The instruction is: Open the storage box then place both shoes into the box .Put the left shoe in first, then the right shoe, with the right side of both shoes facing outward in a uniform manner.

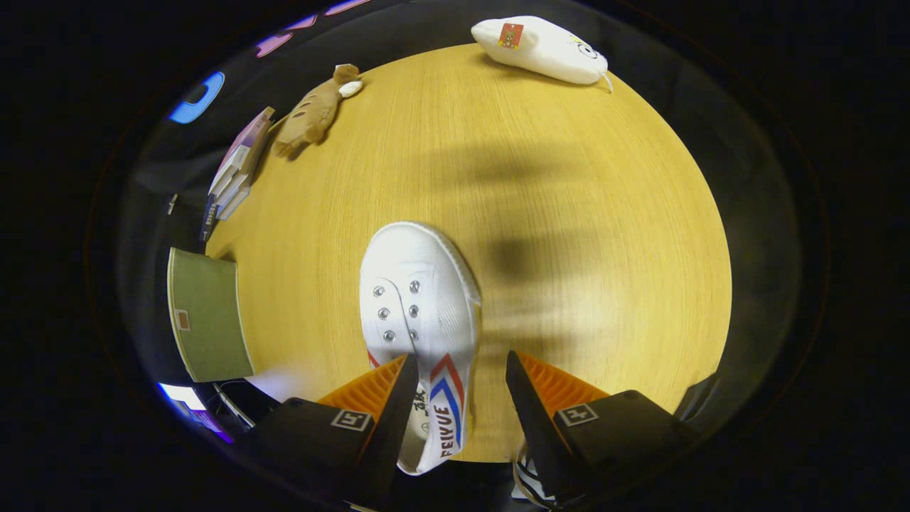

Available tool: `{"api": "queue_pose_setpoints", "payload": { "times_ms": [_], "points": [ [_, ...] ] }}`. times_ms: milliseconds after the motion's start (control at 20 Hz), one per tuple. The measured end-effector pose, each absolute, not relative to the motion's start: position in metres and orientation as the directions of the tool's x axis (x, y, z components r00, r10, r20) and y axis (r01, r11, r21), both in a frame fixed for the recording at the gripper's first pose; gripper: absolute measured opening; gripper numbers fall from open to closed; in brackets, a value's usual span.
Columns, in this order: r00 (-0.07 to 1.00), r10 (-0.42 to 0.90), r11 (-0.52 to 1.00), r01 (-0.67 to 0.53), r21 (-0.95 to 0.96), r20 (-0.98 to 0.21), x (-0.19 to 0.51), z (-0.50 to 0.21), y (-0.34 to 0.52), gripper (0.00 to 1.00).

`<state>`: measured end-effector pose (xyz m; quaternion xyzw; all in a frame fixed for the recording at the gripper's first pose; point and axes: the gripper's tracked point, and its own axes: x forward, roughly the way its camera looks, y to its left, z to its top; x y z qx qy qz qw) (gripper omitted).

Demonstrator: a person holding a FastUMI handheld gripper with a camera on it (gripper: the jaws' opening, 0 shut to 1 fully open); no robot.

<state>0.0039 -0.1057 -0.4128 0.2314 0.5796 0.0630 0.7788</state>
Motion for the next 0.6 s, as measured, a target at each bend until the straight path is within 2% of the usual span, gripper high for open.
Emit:
{"api": "queue_pose_setpoints", "payload": {
  "times_ms": [200,300,400,550,600],
  "points": [
    [0.282,0.380,0.899,0.110,0.423,-0.881,0.007,-0.421,-0.094,0.79],
    [0.239,0.369,0.907,0.116,0.404,-0.898,0.008,-0.428,-0.098,0.64],
    [0.219,0.366,0.921,0.056,0.387,-0.904,0.006,-0.429,-0.100,0.51],
    [0.243,0.410,0.883,0.133,0.449,-0.879,0.010,-0.421,-0.105,0.16],
    [0.252,0.433,0.864,0.160,0.478,-0.866,0.009,-0.421,-0.106,0.13]
  ]
}}
